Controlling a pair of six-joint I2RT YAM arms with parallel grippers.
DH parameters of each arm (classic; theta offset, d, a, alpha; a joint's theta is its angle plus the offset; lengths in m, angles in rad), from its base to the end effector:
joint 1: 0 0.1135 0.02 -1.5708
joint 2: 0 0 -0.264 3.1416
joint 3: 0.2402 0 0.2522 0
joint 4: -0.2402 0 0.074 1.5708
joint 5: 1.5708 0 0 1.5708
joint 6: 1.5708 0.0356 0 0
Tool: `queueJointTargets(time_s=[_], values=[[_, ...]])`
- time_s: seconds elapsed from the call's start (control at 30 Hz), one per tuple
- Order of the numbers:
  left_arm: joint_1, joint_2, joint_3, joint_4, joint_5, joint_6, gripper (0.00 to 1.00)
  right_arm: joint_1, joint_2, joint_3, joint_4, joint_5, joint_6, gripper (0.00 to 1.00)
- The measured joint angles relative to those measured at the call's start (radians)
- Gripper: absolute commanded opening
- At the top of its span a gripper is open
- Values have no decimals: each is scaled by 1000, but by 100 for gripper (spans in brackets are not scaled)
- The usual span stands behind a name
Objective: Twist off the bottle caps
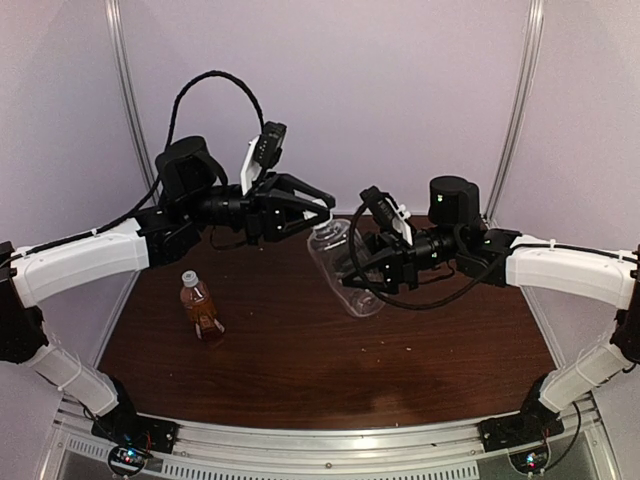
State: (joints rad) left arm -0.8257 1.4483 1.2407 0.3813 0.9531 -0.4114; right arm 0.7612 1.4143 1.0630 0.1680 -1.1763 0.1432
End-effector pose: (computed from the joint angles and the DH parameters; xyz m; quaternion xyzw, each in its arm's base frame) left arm 0.2045 -0.2644 0.4001 0.4613 0.4870 -0.6349 0.3833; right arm 0.2059 0.2416 0.3303 -0.5325 0.5015 0.6161 0.2921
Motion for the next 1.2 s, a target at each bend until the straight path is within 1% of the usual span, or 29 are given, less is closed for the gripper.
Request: queueJointTargets(time_s=[0.03,0.07,0.17,0.23,0.33,0.37,0.4,0.47,0.53,0.7,0.9,0.93,1.1,1.2], values=[[0,0,-1,0,-8,-2,1,0,-1,1,-5,11,-5,48],[0,0,-1,-1,-19,-5,0,0,-2,5,-16,23,-12,48],[5,-9,-1,-35,-104,-26,0,-1,-7,24,-62,102,-40,48],[2,-24,-1,-79,-219,-61,0,-1,-12,35,-90,176,-56,47],[-31,-48,-1,-174,-467,-126,0,-1,-15,44,-120,314,-71,47],[-42,-53,-1,-197,-528,-141,0,0,-15,44,-128,345,-76,46],[-55,-57,-1,-219,-596,-160,3,3,-15,43,-138,387,-84,46],[-72,-58,-1,-246,-700,-191,5,7,-15,43,-155,443,-97,46],[-80,-58,0,-265,-761,-213,7,13,-15,43,-167,481,-110,46],[-92,-49,28,-315,-826,-239,8,18,-15,43,-174,525,-124,46],[-92,-31,41,-323,-826,-252,20,13,-19,32,-175,529,-135,46],[-92,-28,41,-322,-822,-253,21,11,-20,29,-175,526,-136,46],[-86,-19,41,-293,-784,-253,19,0,-23,24,-164,489,-136,46],[-85,-18,41,-269,-765,-253,13,-1,-29,24,-155,472,-134,46]])
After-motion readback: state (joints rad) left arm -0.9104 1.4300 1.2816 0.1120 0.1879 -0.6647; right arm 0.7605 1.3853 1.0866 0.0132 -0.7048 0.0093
